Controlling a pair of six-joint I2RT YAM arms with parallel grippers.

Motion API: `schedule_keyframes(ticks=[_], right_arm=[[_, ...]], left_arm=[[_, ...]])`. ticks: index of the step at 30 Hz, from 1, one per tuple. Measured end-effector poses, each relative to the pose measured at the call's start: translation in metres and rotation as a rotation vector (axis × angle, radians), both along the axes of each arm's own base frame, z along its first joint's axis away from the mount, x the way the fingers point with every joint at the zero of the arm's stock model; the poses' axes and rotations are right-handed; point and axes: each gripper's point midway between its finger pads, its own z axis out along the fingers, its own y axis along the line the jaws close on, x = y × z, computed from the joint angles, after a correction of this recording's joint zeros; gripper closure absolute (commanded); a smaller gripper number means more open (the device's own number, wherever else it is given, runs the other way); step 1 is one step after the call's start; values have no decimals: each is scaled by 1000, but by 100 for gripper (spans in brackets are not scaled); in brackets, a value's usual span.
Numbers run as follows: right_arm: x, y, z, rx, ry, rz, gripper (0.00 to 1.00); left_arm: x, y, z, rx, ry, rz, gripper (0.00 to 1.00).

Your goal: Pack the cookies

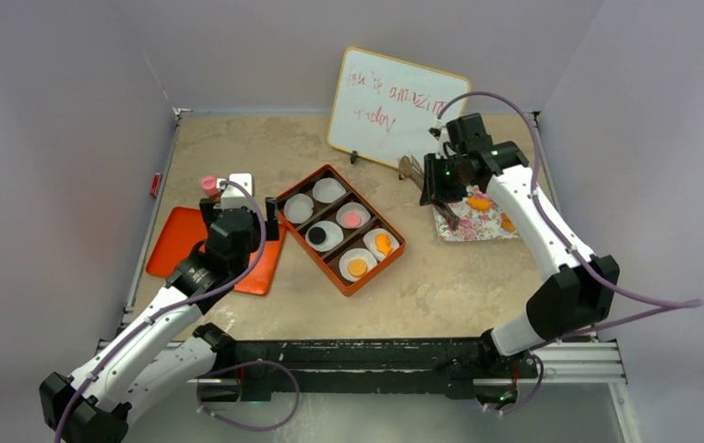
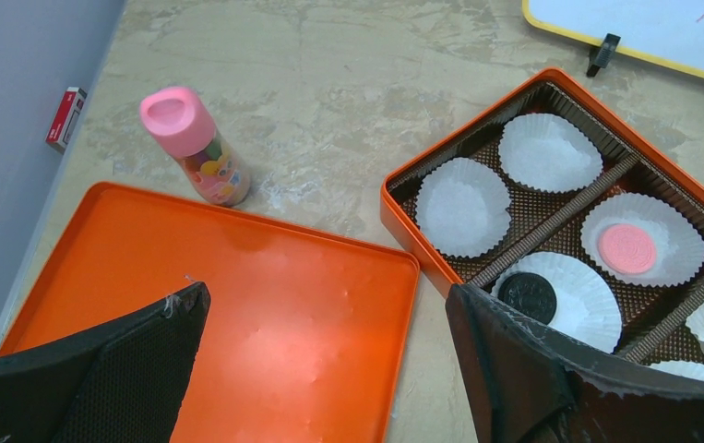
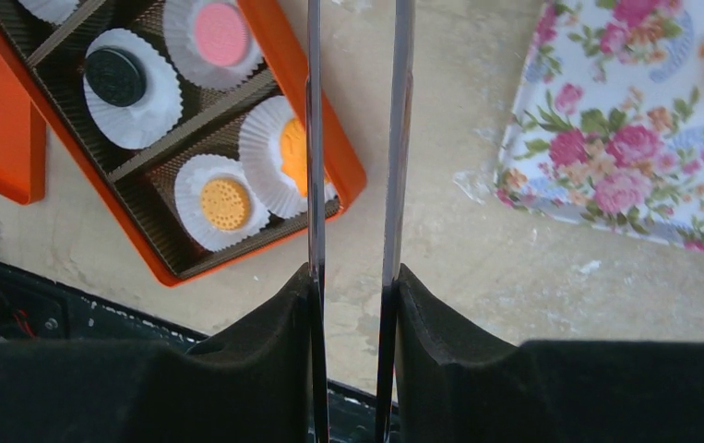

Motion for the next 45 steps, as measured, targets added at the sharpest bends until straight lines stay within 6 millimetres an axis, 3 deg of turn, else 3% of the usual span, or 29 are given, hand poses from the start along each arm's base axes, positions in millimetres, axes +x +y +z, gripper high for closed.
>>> schedule_keyframes(ticks=[17, 23, 31, 40, 45], right_arm=[[19, 120, -18, -25, -30, 242, 84], [24, 151, -39, -53, -19, 287, 84], [30, 173, -64, -96, -2, 308, 84], [45, 178, -83, -138, 2, 289, 83], [42, 176, -90, -153, 24, 292, 82]], left_arm=[[0, 2, 0, -6, -3, 21, 0], [0, 3, 0, -5, -4, 25, 1], [0, 3, 0, -5, -4, 25, 1], [0, 3, 0, -5, -4, 25, 1], [0, 3, 0, -5, -4, 25, 1]])
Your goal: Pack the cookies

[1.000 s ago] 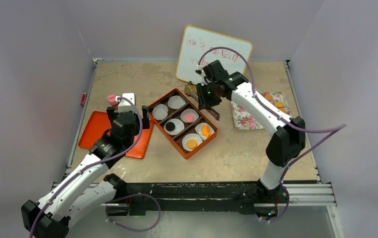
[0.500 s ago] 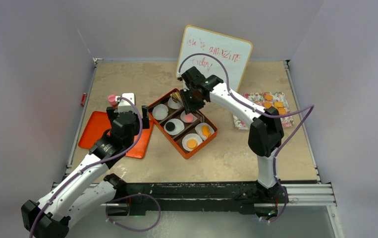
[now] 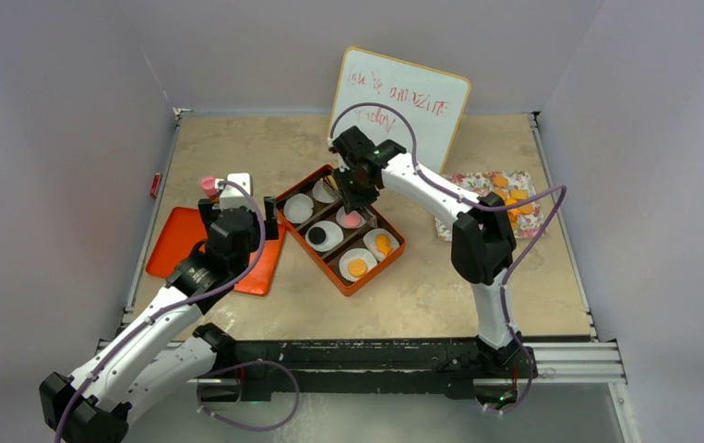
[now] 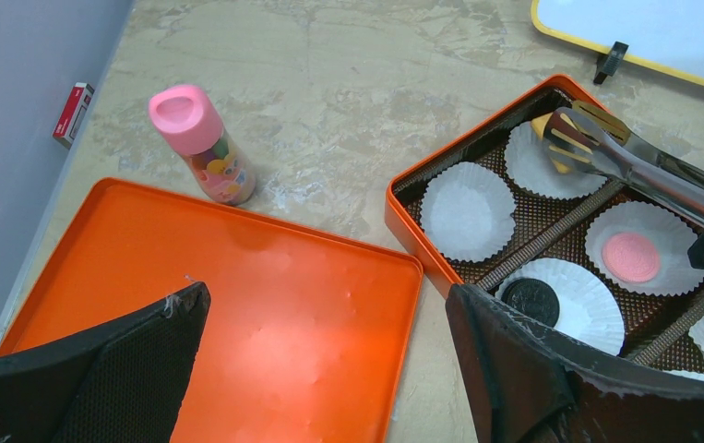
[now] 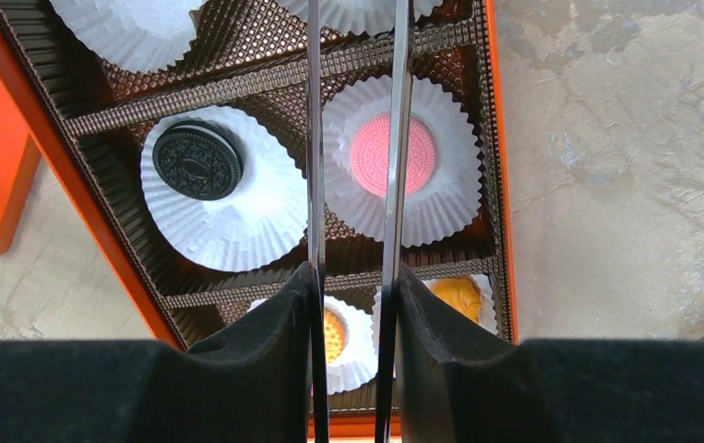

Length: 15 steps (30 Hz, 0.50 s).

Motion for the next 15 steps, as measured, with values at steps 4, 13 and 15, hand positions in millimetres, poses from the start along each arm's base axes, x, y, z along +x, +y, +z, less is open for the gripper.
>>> schedule_keyframes(ticks=[4, 13, 15], right_arm=[[-2, 1, 0, -2, 4, 6, 81], [-9, 1, -1, -10, 21, 16, 77], [-9, 1, -2, -13, 24, 16, 74]], left_arm=[[0, 0, 0, 0, 0, 0, 1], [0, 0, 0, 0, 0, 0, 1], [0, 0, 0, 0, 0, 0, 1]])
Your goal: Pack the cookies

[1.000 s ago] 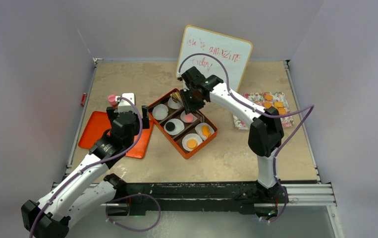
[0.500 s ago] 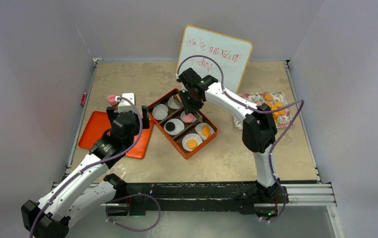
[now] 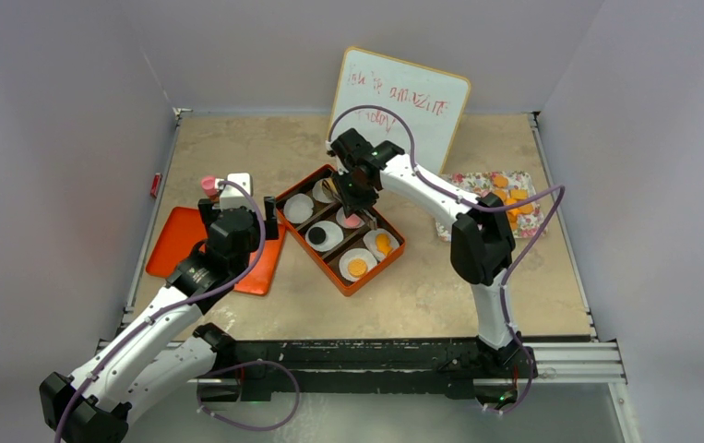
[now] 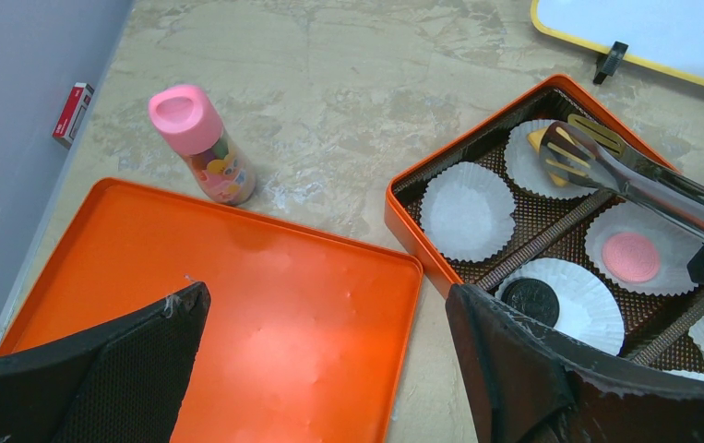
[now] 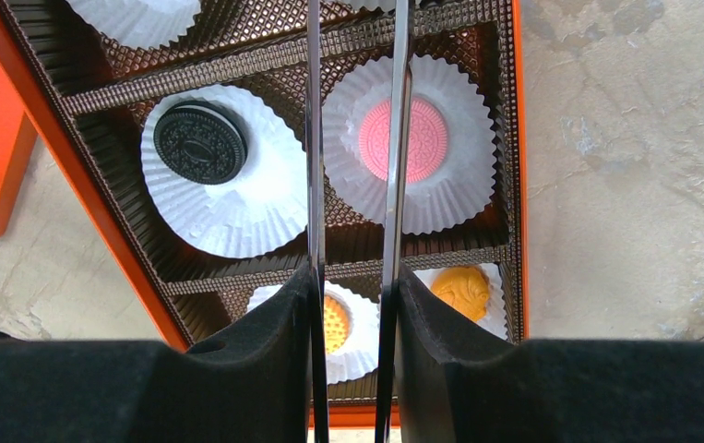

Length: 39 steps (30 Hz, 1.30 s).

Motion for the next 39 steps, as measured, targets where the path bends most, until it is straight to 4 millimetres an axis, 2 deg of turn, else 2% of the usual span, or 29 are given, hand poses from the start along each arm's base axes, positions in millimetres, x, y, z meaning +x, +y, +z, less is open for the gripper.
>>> schedule_keyframes(ticks=[4, 13, 32, 35, 39], right_arm=[[-1, -1, 0, -3, 2, 1, 66], [-1, -1, 0, -6, 2, 5, 57], [5, 2, 9, 7, -25, 2, 55], [3, -2, 17, 5, -32, -2, 55], [2, -11, 44, 11, -93, -20, 55]], left_arm=[[0, 0, 0, -1, 0, 1, 1], [0, 0, 0, 0, 0, -1, 1], [0, 0, 0, 0, 0, 0, 1], [0, 0, 0, 0, 0, 0, 1], [0, 0, 0, 0, 0, -1, 1]])
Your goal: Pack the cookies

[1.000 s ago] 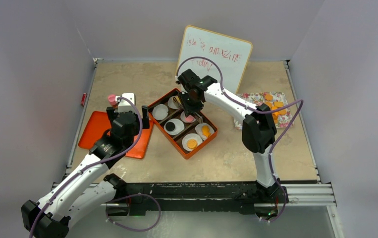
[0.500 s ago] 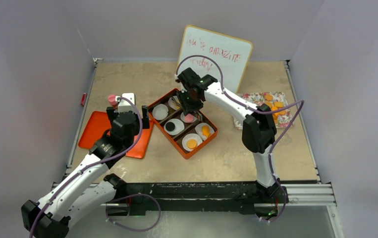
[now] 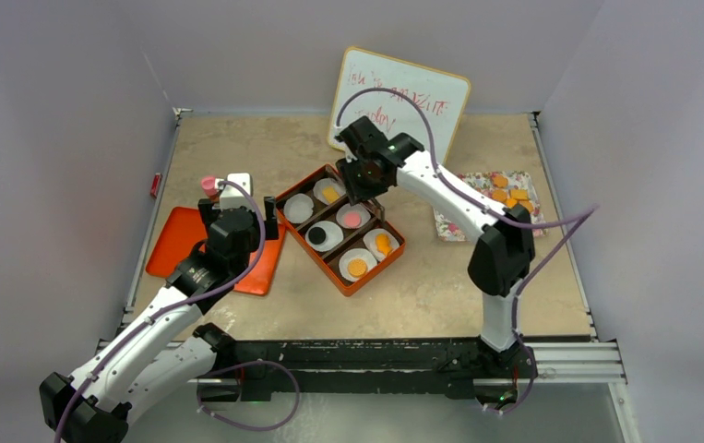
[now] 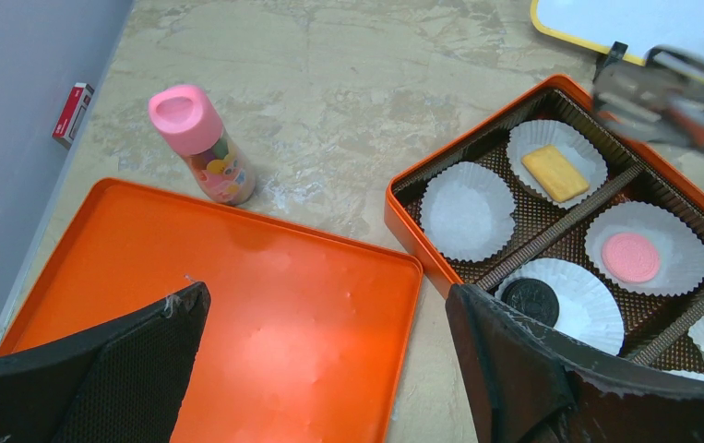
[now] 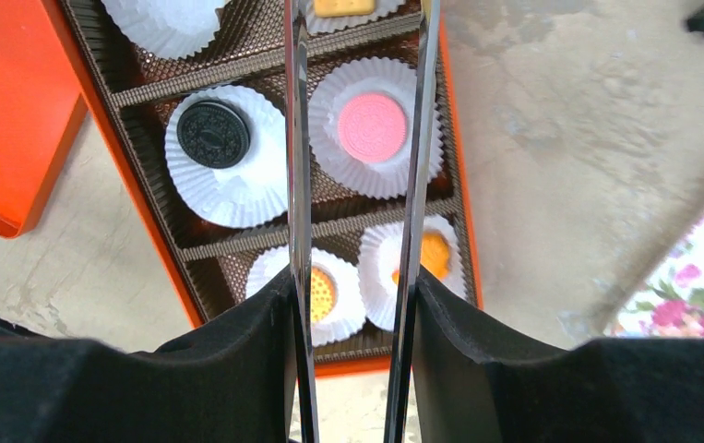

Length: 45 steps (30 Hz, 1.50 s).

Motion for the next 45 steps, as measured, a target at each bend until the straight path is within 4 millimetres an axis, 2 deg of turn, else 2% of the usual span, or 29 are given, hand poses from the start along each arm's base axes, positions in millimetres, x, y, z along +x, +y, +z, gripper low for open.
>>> schedule_keyframes(ticks=[4, 8, 13, 18, 29, 37, 45], right_arm=[[-7, -18, 34, 8, -72, -28, 55], [-16, -42, 48, -10, -101, -73, 55], [-26, -84, 36, -78, -65, -154, 55], [-33, -135, 23, -123, -22, -282, 54], [-46, -237, 20, -127, 8, -581, 51], [-42, -286, 8, -143, 43, -742, 50], [-24, -327, -12, -136, 80, -860, 48]], left_arm=[[0, 0, 0, 0, 0, 0, 1], [0, 0, 1, -1, -2, 1, 1], [0, 0, 1, -1, -2, 0, 1], [0, 0, 1, -1, -2, 0, 1], [-1, 1, 3, -6, -9, 0, 1], [-2, 1, 6, -13, -20, 0, 1], [-3, 2, 8, -18, -28, 0, 1]])
